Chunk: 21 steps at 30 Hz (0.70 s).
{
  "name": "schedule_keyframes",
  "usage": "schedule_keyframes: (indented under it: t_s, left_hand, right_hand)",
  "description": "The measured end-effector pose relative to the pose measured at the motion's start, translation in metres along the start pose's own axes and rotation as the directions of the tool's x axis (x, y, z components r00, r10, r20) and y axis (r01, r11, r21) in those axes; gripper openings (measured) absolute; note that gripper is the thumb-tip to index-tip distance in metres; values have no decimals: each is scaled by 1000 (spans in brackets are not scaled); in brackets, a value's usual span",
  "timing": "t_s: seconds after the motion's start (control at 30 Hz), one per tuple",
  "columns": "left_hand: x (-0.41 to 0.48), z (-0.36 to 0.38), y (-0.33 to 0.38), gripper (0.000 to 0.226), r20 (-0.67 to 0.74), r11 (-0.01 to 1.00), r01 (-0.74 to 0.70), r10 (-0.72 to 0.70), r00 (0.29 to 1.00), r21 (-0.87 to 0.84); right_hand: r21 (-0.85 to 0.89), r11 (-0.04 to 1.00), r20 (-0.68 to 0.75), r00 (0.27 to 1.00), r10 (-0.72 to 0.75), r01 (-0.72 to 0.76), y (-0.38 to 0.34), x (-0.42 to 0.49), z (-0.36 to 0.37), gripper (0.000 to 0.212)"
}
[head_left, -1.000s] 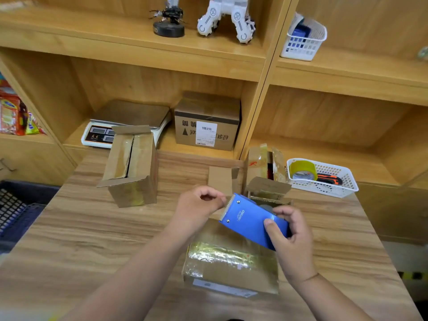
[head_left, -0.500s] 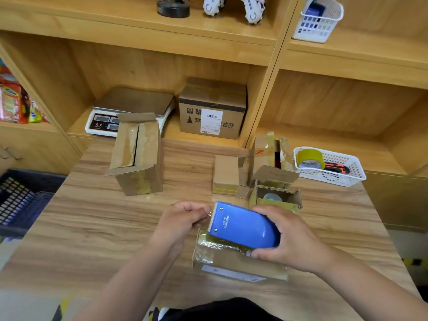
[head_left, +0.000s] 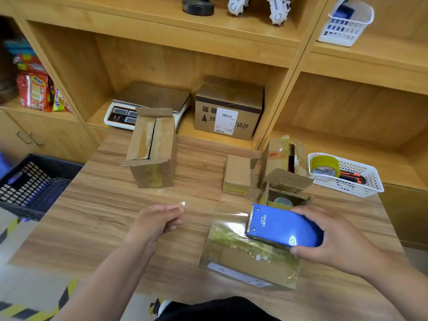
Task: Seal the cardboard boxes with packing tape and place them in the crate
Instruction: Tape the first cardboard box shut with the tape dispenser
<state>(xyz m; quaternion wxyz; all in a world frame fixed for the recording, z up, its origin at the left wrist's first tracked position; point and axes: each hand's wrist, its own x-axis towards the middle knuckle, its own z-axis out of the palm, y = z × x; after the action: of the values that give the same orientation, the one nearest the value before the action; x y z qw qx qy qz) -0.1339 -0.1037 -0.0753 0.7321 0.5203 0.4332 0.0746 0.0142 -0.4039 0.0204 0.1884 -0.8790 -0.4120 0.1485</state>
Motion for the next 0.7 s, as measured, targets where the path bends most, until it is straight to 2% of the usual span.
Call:
schedule_keyframes:
  t_s: [0.13,0.27,0.43,0.7]
  left_hand:
    - [2,7,0,5,10,1000,3,-3,1000,-31]
    - [4,8,-8,3,1,999,39,-39,999,-28]
    - [10,11,-24,5,-5,993,117,-117,993,-27]
    - [24,6,-30,4,-12,981,179,-180,984,-78]
  right_hand:
    - [-68,998,-48,999,-20,17,-10,-3,-13,62]
    - [-141,990,21,1000,4,-1,-13,-7,-13,61]
    - [-178,983,91,994,66,-49,-9,-9,7,71]
    - [-180,979,86,990,108,-91,-12,-3,21,77]
